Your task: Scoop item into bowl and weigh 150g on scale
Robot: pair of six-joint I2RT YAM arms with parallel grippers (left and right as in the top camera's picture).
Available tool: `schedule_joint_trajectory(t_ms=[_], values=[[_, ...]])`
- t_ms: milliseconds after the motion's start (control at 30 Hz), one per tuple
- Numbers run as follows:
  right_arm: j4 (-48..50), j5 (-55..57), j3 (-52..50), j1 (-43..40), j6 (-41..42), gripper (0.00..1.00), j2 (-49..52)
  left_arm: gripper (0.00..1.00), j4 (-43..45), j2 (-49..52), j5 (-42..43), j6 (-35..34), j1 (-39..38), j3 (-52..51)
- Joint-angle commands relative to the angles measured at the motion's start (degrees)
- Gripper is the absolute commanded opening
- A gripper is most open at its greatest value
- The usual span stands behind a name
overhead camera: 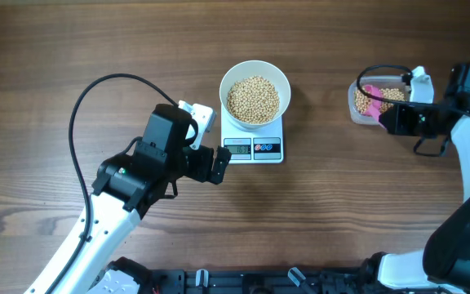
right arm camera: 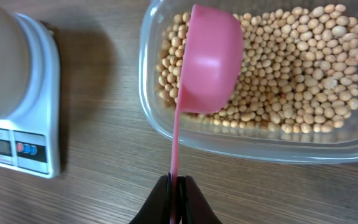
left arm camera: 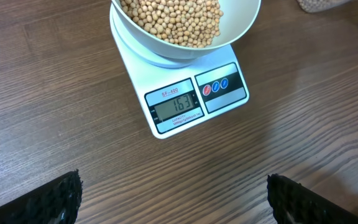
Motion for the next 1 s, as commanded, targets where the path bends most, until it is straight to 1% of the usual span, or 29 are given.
schedule_joint_trajectory(t_ms=[0,200,533,733,967], values=[[-0.07,-6.29,-0.07,-1.51,1.42,0.04,1.88,1.0,0.15,0.02,0.68,1.14,-0.22,0.24],[-0.5,-7.82,-0.07,-4.24,2.91,0.04,4.7,1.0,0.15,0.02,0.68,1.14,-0.2,0.24],[-1.31,-16.65,-0.07,-9.88,2.89,0.04,5.22,1.0,0.15,0.02,0.68,1.14,-0.22,0.24],[-1.46,-20.22,-0.07,-15.21,4.35,0.04,5.22,1.0,0.15,0.02,0.68,1.14,-0.2,0.24],[-2.56,-27.93,-0.07,-20.11,4.37,0.04,5.22,1.0,0.15,0.02,0.68,1.14,-0.22,0.24]])
